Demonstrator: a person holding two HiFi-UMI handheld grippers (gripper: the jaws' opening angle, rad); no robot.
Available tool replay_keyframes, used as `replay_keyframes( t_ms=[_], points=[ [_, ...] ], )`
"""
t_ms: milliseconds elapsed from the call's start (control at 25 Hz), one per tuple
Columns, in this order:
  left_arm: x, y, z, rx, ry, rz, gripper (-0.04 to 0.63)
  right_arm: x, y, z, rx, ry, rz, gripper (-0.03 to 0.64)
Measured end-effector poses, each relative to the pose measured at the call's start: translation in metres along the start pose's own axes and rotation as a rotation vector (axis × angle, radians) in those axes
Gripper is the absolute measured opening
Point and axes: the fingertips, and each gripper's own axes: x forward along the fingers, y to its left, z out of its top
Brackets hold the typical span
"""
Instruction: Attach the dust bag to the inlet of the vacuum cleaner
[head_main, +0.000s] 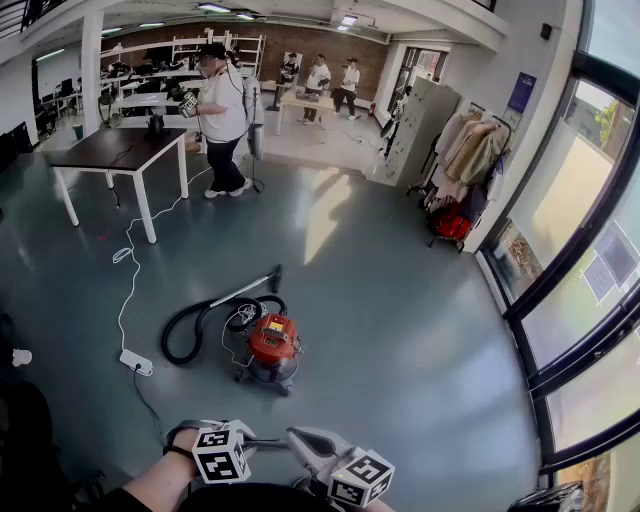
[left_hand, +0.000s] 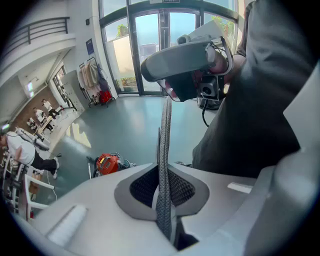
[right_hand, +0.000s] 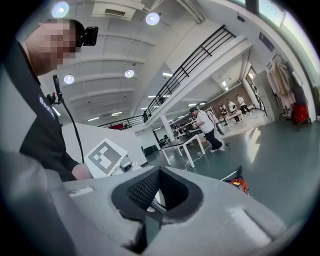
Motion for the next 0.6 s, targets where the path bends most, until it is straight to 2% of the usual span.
replay_keyframes(
  t_ms=[400, 600],
  points=[
    [0.0043, 0.0072, 0.0000, 0.003, 0.011, -0.002, 0.038, 0.0055, -0.0074, -0.0016, -0.005, 0.015, 0.001, -0.008],
    [0.0093, 0.0080, 0.0029, 0.004, 0.025, -0.003, 0.038, 0.0074, -0.0050, -0.0058, -0.034, 0.043, 0.055, -0.008]
  ],
)
